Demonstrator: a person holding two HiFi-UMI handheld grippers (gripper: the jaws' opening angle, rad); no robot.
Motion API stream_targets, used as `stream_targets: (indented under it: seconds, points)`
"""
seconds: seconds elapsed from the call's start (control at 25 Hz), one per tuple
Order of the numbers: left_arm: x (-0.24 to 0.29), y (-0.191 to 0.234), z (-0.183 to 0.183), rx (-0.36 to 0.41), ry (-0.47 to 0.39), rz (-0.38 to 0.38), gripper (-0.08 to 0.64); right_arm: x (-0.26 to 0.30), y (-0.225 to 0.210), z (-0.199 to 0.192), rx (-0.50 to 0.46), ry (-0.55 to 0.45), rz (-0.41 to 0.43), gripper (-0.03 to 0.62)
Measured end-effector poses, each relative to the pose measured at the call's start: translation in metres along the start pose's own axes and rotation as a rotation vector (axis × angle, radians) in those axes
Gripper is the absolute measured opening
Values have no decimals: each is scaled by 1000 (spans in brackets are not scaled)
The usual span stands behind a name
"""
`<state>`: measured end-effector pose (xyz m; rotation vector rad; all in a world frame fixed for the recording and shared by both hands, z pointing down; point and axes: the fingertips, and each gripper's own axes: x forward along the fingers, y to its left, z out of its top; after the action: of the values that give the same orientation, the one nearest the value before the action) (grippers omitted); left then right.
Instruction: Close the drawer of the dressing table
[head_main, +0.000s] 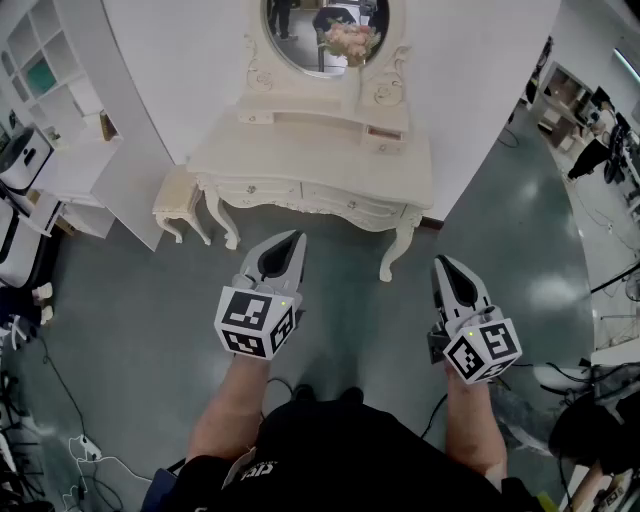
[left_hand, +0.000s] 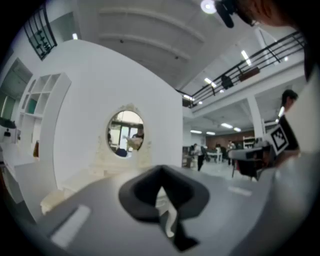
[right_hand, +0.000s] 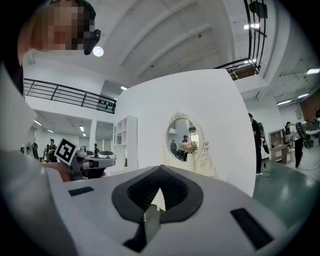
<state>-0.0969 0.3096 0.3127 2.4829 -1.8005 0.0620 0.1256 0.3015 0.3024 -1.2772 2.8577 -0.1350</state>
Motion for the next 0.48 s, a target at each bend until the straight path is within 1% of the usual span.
stream_targets:
  seconds: [0.28,0.48]
  points:
    - [12,-20,-6,9,23,-32,5,-9,-7,-2,16,-4,-13,-9]
    - [20,-43,-13,12,41,-46,5,-26,-25,-9,63,1,-23,-8]
